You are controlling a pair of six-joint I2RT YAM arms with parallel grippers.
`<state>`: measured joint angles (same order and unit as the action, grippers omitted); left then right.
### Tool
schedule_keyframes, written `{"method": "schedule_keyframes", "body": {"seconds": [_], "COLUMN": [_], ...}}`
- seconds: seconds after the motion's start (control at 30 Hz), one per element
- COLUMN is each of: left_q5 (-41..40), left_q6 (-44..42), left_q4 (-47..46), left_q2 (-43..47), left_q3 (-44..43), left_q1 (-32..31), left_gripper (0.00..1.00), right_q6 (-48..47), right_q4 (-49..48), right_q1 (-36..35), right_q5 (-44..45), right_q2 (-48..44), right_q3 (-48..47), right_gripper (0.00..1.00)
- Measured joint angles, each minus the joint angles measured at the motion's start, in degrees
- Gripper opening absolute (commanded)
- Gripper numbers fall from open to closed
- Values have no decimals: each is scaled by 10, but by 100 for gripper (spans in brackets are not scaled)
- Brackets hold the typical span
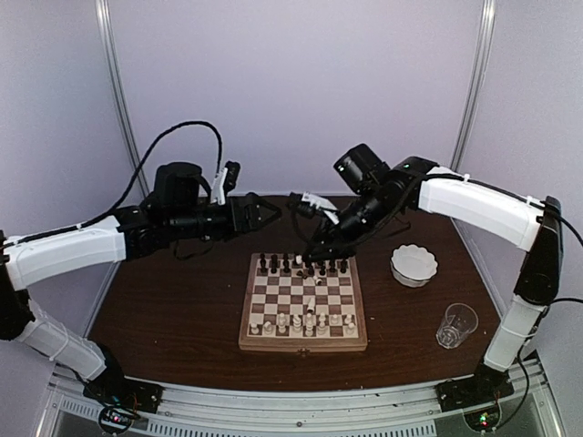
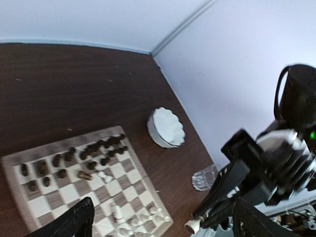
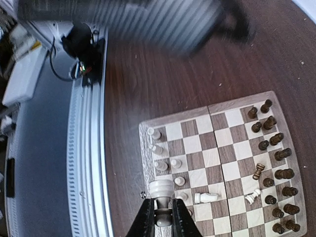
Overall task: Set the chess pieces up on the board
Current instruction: Place the pawn at b2.
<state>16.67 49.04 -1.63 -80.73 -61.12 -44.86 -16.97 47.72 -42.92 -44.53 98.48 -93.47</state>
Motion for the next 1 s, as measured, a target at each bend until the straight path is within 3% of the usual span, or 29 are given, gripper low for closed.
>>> {"method": "schedule_keyframes", "body": {"seconds": [0.17, 0.33, 0.57, 1.0], "left_q5": [-178, -267, -306, -314], "left_q6": [-53, -70, -72, -72], "left_q4": [155, 248, 306, 318], "left_q2": [102, 154, 200, 252], "left_q3": [19, 75, 120, 148], "left_q1": [9, 24, 25, 25], "left_gripper": [98, 97, 98, 98], "right_q6": [-74, -114, -149, -184], "right_q4": [88, 162, 231, 249], "right_q1": [-74, -123, -175, -213], "right_q5": [121, 217, 309, 416], "right_q2": [89, 195, 306, 377], "right_q3": [-58, -181, -341, -376], "right_gripper": [10, 10, 10, 10]}}
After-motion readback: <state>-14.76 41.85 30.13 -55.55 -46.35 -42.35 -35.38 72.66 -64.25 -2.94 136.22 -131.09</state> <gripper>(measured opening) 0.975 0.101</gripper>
